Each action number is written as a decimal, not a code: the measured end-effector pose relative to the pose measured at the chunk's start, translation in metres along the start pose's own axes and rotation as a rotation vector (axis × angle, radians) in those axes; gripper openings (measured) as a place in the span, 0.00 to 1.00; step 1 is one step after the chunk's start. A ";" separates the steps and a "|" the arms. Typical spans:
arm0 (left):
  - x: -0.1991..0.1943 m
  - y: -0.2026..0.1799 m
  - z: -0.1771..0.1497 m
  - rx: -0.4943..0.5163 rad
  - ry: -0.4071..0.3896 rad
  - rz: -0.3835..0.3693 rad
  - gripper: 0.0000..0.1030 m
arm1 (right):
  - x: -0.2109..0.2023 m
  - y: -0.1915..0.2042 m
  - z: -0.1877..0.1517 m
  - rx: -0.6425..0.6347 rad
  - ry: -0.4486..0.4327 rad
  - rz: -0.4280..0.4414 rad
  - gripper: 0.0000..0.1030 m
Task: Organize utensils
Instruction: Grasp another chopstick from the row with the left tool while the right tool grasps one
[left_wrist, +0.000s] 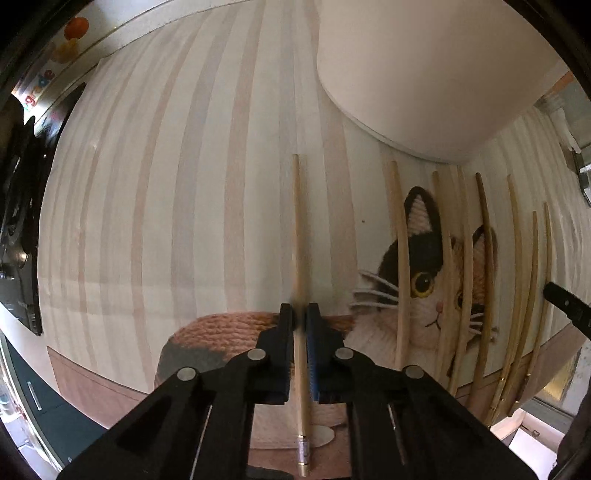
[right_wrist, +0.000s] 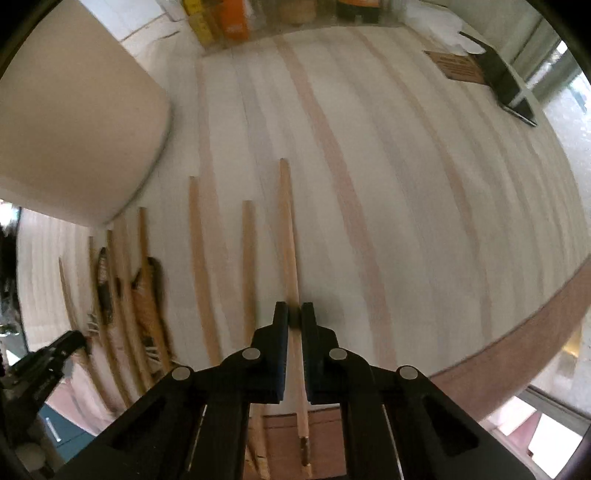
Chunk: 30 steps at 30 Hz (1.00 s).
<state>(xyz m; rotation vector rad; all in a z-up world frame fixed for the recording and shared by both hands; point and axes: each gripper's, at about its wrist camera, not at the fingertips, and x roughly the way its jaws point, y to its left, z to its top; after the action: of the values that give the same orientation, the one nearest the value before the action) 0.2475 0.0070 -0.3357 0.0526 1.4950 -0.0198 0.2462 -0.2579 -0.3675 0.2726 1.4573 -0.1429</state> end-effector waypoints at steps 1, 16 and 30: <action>0.000 0.000 -0.001 -0.003 -0.002 -0.003 0.05 | 0.000 -0.004 -0.002 0.001 0.006 -0.007 0.07; -0.001 0.009 0.008 0.002 0.016 -0.016 0.11 | 0.007 0.011 0.003 -0.120 0.107 -0.080 0.19; 0.002 0.035 0.046 -0.021 0.002 -0.016 0.09 | 0.018 0.041 0.029 -0.165 0.142 -0.099 0.23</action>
<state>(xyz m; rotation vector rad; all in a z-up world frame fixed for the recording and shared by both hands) 0.2951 0.0394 -0.3334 0.0242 1.4978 -0.0169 0.2864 -0.2253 -0.3787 0.0774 1.6148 -0.0840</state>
